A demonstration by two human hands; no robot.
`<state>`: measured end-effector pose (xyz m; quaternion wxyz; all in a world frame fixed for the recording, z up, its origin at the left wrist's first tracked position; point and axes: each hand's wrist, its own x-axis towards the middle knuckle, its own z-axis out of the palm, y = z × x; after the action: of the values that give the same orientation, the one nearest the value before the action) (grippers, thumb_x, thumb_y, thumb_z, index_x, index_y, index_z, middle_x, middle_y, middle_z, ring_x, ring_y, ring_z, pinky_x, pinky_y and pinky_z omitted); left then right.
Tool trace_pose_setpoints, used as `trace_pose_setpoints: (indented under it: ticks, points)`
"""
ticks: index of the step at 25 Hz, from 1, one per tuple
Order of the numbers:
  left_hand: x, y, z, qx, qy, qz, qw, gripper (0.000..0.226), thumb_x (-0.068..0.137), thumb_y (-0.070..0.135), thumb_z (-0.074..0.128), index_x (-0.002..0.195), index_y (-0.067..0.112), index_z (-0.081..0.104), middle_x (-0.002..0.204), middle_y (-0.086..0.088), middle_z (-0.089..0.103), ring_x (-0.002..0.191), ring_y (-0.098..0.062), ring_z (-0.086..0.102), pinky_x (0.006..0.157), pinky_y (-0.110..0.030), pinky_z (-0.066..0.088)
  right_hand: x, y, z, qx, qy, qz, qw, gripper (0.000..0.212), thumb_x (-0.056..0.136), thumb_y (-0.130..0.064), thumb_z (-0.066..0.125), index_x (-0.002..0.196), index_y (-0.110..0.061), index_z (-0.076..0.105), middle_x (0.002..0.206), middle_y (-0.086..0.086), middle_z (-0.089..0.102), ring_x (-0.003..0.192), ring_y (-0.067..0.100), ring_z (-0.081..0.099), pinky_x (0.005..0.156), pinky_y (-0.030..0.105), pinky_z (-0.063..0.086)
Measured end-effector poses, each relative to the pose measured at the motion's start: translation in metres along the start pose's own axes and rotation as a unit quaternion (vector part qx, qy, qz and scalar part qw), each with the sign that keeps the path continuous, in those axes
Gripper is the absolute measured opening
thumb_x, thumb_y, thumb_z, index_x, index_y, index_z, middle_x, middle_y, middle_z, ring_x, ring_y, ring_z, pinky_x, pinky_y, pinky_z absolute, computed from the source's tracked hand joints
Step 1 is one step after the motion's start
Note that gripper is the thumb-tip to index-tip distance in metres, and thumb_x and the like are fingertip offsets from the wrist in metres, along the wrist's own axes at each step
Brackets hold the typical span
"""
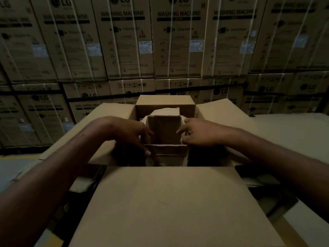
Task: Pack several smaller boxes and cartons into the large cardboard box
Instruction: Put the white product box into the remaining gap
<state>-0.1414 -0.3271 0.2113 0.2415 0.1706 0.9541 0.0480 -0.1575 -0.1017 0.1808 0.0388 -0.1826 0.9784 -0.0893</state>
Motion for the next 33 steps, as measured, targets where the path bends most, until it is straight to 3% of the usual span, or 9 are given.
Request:
trace_pose_setpoints:
  ticks: [3,7,11,14,19,23,27,30,33]
  points:
    - [-0.008,0.0,0.004,0.009,0.015,0.034,0.999,0.008,0.098,0.036,0.063,0.093,0.038,0.068,0.164,0.009,0.028,0.151,-0.019,0.024,0.113,-0.037,0.032,-0.006,-0.001,0.003,-0.002,-0.009,0.01,1.0,0.039,0.105,-0.032,0.054,0.143,-0.025,0.059,0.155,0.003,0.042,0.139,0.018,0.046,0.114,0.038,0.042]
    - [-0.008,-0.002,0.008,0.012,0.028,0.05,0.998,0.023,0.101,0.033,0.06,0.119,0.026,0.072,0.164,0.008,0.03,0.151,-0.017,0.025,0.115,-0.039,0.029,-0.008,-0.002,0.009,0.005,0.017,0.017,1.0,0.035,0.103,-0.028,0.056,0.137,-0.022,0.065,0.14,-0.001,0.059,0.117,0.012,0.059,0.099,0.032,0.052]
    - [-0.014,0.004,0.012,0.004,0.053,0.049,0.997,0.038,0.1,0.033,0.061,0.137,0.022,0.062,0.163,0.006,0.031,0.15,-0.017,0.027,0.114,-0.034,0.029,-0.017,-0.007,0.007,0.017,0.06,0.011,0.998,0.035,0.104,-0.034,0.054,0.135,-0.023,0.067,0.139,0.0,0.062,0.12,0.013,0.059,0.097,0.032,0.05]
    - [-0.021,0.001,0.011,0.0,0.1,0.075,0.992,0.037,0.099,0.035,0.062,0.135,0.028,0.062,0.159,0.007,0.038,0.147,-0.016,0.032,0.109,-0.031,0.029,-0.034,-0.008,0.001,0.034,0.103,0.011,0.994,0.034,0.104,-0.041,0.055,0.132,-0.025,0.068,0.133,-0.003,0.066,0.112,0.01,0.06,0.087,0.031,0.047]
    - [-0.014,-0.006,0.023,0.018,0.12,0.08,0.989,0.026,0.102,0.038,0.055,0.124,0.031,0.067,0.155,0.006,0.047,0.14,-0.014,0.044,0.114,-0.037,0.038,-0.045,-0.005,0.01,0.027,0.069,0.011,0.997,0.034,0.108,-0.043,0.046,0.125,-0.024,0.069,0.107,-0.005,0.07,0.087,0.004,0.059,0.071,0.027,0.044]
    - [-0.03,0.002,0.03,-0.052,0.149,0.08,0.984,0.036,0.101,0.049,0.049,0.131,0.034,0.064,0.16,0.008,0.039,0.144,-0.008,0.035,0.113,-0.033,0.03,-0.056,-0.004,0.004,0.035,0.141,-0.012,0.989,0.034,0.106,-0.043,0.049,0.132,-0.029,0.065,0.143,-0.004,0.059,0.128,0.014,0.054,0.091,0.03,0.038]
    - [-0.066,0.025,0.043,-0.077,0.204,0.081,0.973,0.037,0.101,0.046,0.05,0.133,0.036,0.062,0.152,0.014,0.047,0.129,0.005,0.034,0.105,-0.027,0.029,-0.083,0.004,0.007,0.091,0.189,-0.015,0.978,0.028,0.103,-0.043,0.057,0.127,-0.035,0.068,0.146,-0.009,0.058,0.137,0.014,0.049,0.102,0.034,0.038]
    - [-0.095,0.043,0.066,-0.095,0.223,0.056,0.969,0.046,0.09,0.061,0.048,0.132,0.045,0.061,0.148,0.014,0.051,0.127,-0.004,0.047,0.1,-0.03,0.041,-0.11,0.014,0.02,0.121,0.245,-0.033,0.961,0.026,0.1,-0.047,0.06,0.121,-0.035,0.071,0.137,-0.009,0.063,0.128,0.013,0.055,0.098,0.034,0.043]
    - [-0.107,0.065,0.104,-0.09,0.256,-0.003,0.962,0.048,0.097,0.056,0.047,0.143,0.043,0.051,0.147,0.006,0.052,0.115,-0.005,0.046,0.088,-0.028,0.036,-0.135,0.023,0.037,0.126,0.259,-0.072,0.955,0.03,0.101,-0.052,0.053,0.103,-0.031,0.074,0.105,-0.011,0.069,0.1,0.012,0.062,0.08,0.032,0.045]
